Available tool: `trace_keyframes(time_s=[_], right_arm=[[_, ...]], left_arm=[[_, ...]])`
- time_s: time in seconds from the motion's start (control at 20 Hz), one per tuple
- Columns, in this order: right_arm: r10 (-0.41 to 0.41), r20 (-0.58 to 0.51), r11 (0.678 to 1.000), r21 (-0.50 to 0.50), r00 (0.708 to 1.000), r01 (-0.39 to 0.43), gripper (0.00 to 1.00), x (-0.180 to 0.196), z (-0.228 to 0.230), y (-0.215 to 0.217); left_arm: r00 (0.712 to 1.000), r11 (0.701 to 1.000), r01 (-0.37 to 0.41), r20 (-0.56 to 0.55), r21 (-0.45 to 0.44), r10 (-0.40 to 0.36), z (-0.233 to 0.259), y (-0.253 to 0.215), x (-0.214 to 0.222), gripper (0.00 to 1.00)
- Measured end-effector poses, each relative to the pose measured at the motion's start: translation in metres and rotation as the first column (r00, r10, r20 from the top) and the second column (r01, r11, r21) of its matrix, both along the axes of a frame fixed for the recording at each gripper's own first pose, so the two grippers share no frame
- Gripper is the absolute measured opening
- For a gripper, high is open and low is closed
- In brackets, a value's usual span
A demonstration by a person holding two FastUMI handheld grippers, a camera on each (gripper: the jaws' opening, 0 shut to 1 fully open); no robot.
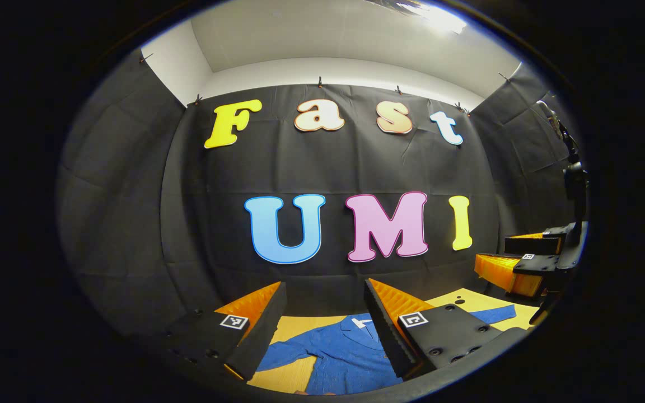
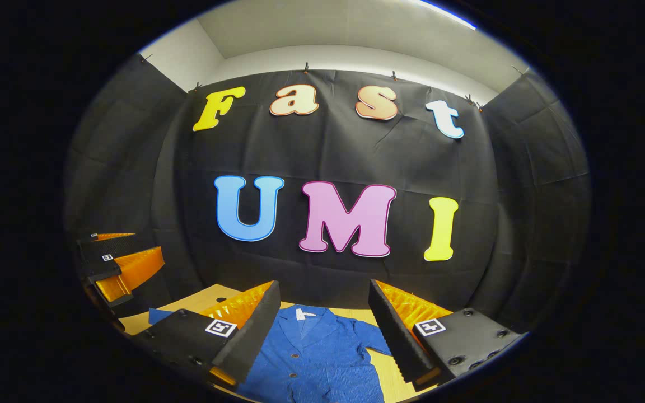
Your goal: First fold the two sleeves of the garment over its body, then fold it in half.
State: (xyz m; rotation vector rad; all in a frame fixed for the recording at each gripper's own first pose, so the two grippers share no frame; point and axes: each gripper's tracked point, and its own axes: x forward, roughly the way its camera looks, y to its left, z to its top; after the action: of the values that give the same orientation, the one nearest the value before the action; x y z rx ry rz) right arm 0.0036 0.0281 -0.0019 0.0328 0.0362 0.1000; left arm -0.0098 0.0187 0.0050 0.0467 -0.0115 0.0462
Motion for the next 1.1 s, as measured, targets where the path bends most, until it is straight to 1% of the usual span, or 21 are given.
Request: trace_keyframes(time_s=[0.15, 0.2, 0.25, 0.45, 0.5, 0.65, 0.7, 0.75, 0.85, 1.0, 1.1], right_arm=[[0.001, -0.012, 1.000, -0.003, 1.000, -0.001, 0.96, -0.003, -0.002, -0.001], [0.000, -0.015, 1.000, -0.003, 1.000, 0.000, 0.99, -0.003, -0.002, -0.002], [-0.001, -0.018, 1.000, -0.003, 1.000, 0.001, 0.96, -0.003, -0.003, -0.002], [-0.006, -0.038, 1.000, -0.005, 0.999, 0.006, 0.96, -0.006, -0.007, -0.006], [-0.009, -0.043, 1.000, -0.006, 0.999, 0.009, 0.99, -0.005, -0.008, -0.006], [-0.026, -0.077, 1.000, 0.005, 0.997, 0.026, 0.99, -0.006, -0.013, -0.009], [-0.026, -0.083, 0.999, 0.019, 0.996, 0.028, 1.00, -0.005, -0.014, -0.008], [-0.029, -0.088, 0.999, 0.025, 0.996, 0.031, 0.96, -0.005, -0.014, -0.007], [-0.028, -0.093, 0.999, 0.020, 0.995, 0.030, 0.96, -0.003, -0.015, -0.008], [-0.015, -0.108, 1.000, 0.012, 0.994, 0.017, 0.96, -0.001, -0.019, -0.007], [-0.010, -0.119, 1.000, 0.018, 0.993, 0.012, 0.96, -0.001, -0.021, -0.006]], left_arm=[[1.000, 1.000, 0.002, -0.007, -0.010, -0.002, -0.002, -0.002, -0.001, 0.80], [1.000, 1.000, 0.004, -0.009, -0.013, -0.004, -0.003, -0.002, -0.001, 0.80], [1.000, 1.000, 0.005, -0.010, -0.015, -0.005, -0.003, -0.003, -0.001, 0.79], [1.000, 1.000, 0.009, -0.013, -0.024, -0.009, -0.005, -0.007, 0.000, 0.80], [1.000, 1.000, 0.010, -0.013, -0.024, -0.010, -0.005, -0.008, 0.000, 0.80], [1.000, 1.000, 0.010, -0.016, -0.028, -0.011, -0.008, -0.012, 0.000, 0.79], [1.000, 0.999, 0.010, -0.018, -0.031, -0.011, -0.008, -0.013, 0.001, 0.80], [1.000, 0.999, 0.014, -0.022, -0.036, -0.015, -0.011, -0.016, 0.000, 0.80], [0.999, 0.999, 0.019, -0.030, -0.039, -0.020, -0.013, -0.020, 0.000, 0.80], [0.999, 0.999, -0.002, -0.035, -0.038, 0.001, -0.017, -0.018, -0.001, 0.80], [0.999, 0.999, 0.000, -0.042, -0.040, -0.001, -0.020, -0.023, -0.001, 0.80]])
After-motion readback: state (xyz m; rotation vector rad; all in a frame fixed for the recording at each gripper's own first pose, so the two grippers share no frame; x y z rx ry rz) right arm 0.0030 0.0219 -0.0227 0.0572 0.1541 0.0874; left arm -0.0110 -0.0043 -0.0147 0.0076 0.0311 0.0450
